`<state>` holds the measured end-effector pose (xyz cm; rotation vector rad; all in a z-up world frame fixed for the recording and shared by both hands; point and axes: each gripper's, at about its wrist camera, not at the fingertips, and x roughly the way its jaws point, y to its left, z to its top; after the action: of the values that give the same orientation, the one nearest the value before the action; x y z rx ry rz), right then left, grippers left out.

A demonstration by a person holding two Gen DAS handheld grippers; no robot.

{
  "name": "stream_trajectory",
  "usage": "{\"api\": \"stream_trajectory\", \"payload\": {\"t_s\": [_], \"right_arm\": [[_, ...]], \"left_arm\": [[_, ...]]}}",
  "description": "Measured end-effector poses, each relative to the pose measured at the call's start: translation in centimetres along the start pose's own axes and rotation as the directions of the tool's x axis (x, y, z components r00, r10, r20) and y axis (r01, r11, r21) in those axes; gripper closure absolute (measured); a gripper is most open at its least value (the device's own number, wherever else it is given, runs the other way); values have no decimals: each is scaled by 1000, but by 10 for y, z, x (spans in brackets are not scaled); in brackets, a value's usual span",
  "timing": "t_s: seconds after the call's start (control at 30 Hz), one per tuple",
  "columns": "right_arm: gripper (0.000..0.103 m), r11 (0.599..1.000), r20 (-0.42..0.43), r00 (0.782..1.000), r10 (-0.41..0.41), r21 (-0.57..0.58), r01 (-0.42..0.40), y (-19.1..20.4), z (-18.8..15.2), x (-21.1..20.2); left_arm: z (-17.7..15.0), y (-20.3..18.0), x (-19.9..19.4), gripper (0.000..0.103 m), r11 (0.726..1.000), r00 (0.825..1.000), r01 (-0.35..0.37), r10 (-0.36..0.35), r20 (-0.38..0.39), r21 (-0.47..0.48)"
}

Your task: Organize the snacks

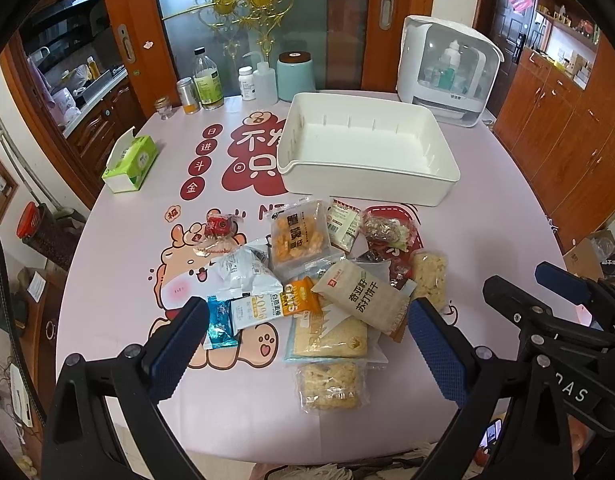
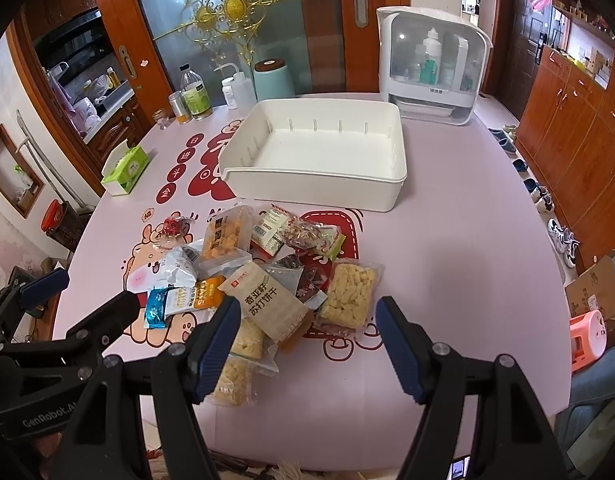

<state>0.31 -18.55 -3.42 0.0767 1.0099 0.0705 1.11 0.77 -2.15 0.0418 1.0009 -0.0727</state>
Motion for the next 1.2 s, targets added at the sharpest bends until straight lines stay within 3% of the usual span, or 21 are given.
{"api": "stream_trajectory", "payload": {"t_s": [1.2], "right_arm": [[32, 1000, -14, 1000, -7, 4, 7, 2, -1, 6]], "left_arm": [[-1, 2, 5, 4, 1000, 1000, -3, 3, -15, 3]]}}
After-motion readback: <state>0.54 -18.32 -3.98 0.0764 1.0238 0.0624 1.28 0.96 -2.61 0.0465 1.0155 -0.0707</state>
